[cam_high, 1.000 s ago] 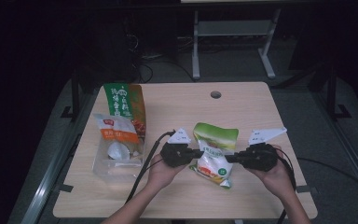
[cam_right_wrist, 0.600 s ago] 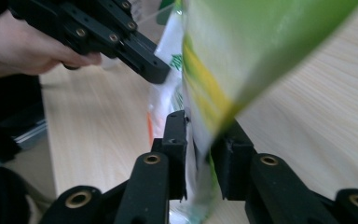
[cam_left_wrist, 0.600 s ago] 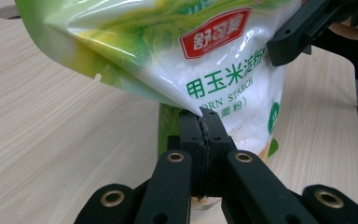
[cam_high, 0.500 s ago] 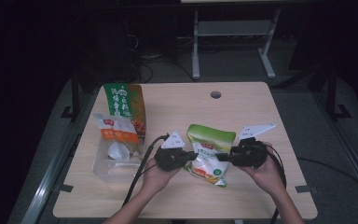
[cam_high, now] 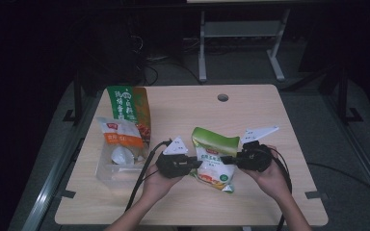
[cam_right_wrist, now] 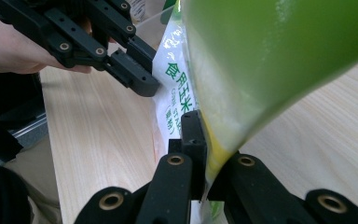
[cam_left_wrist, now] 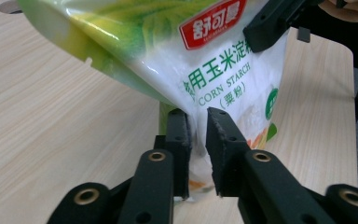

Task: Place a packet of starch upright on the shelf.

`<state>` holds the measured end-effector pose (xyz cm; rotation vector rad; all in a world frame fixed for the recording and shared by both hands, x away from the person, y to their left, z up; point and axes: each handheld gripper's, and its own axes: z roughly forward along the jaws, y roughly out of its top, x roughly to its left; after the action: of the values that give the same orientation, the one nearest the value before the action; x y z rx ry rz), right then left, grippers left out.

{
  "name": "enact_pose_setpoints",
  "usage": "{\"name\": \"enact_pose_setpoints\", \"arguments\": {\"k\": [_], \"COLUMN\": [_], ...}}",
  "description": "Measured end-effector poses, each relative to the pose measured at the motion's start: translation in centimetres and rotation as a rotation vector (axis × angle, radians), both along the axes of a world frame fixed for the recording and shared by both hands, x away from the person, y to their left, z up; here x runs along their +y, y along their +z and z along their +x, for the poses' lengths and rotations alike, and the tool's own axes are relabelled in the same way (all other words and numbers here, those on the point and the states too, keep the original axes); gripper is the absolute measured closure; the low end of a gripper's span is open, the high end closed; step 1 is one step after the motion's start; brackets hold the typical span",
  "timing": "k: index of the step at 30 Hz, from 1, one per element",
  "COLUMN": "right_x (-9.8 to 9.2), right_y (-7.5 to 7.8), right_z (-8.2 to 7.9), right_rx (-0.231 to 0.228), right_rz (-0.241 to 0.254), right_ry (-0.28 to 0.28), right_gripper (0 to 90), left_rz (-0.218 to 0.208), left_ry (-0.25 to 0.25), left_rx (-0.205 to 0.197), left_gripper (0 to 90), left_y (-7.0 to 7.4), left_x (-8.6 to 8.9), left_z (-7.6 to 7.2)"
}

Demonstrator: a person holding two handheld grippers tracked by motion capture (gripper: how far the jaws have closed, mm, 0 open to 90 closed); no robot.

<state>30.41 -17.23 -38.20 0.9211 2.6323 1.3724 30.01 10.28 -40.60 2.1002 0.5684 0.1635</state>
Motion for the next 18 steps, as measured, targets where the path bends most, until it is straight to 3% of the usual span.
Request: {"name": "enact_pose_setpoints", "arguments": {"k": [5, 18], "right_x": [0.1, 0.1], "right_y": [0.4, 1.5], "right_z": [0.0, 0.3], "right_rx": [-0.007, -0.004], "right_rz": [-0.002, -0.006], "right_ry": [0.0, -0.001], "right_gripper": [89.5, 89.6], "left_rz": [-0.022, -0.039], "left_ry": [0.004, -0.029], "left_rx": [0.008, -0.001], "left_gripper": [66.3, 59.0], "left_y": [-0.1, 0.0], "left_x": [0.4, 1.3], "left_z": [-0.8, -2.1]}}
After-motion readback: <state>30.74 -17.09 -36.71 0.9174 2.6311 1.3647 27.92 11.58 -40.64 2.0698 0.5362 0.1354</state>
